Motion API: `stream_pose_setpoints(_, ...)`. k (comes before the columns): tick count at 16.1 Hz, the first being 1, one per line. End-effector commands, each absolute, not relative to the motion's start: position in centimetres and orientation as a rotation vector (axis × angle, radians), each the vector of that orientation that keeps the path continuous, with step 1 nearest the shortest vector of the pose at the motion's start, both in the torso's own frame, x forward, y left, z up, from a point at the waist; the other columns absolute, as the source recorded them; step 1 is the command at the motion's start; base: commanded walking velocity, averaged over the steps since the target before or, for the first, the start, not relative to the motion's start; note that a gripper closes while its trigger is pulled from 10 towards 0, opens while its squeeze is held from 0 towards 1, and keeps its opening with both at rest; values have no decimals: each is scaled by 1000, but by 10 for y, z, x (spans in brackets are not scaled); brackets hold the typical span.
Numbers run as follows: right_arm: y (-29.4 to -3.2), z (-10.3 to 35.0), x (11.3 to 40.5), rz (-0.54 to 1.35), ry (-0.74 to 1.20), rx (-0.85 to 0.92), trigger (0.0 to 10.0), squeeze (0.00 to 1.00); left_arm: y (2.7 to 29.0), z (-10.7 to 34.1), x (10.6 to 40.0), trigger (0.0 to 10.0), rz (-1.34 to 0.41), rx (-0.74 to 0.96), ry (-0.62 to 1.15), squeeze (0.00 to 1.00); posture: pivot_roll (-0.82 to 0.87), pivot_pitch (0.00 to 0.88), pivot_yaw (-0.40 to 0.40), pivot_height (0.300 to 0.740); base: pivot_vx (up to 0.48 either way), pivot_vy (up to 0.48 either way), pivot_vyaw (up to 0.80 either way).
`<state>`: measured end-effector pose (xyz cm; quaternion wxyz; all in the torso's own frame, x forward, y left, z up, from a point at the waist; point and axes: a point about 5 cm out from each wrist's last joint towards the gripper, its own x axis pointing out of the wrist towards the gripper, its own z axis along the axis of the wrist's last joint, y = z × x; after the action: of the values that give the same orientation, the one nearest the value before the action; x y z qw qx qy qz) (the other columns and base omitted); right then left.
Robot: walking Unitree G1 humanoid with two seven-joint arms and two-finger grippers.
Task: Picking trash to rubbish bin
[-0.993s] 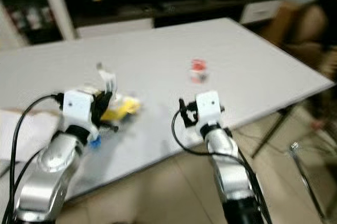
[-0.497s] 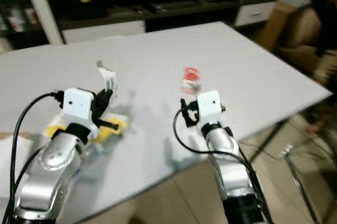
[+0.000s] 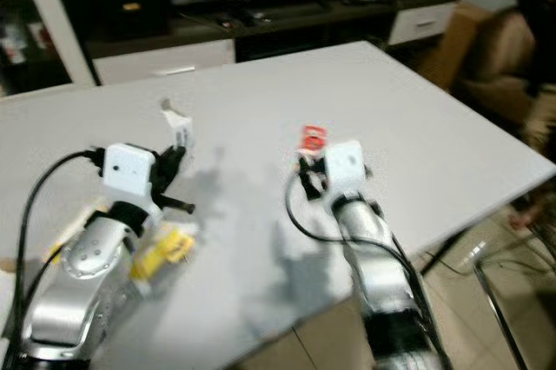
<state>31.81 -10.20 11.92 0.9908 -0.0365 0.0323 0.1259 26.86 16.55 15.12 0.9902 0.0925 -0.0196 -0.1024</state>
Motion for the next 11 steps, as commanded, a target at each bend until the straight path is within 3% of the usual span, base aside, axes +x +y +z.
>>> stream_pose_setpoints(1,-110,120,325,217,83,-44,10000,1000,163,158,269,10000,-226,181,-61,0,85,0,-53,740,0,0,0)
stream_pose_setpoints(5,-123,124,361,141,167,-37,10000,1000,158,164,259,10000,-301,215,-82,0,118,0,-46,740,0,0,0)
stream_pose_setpoints(11,-129,117,378,82,254,26,10000,1000,160,168,251,10000,-345,232,-65,0,160,9,-41,740,0,0,0)
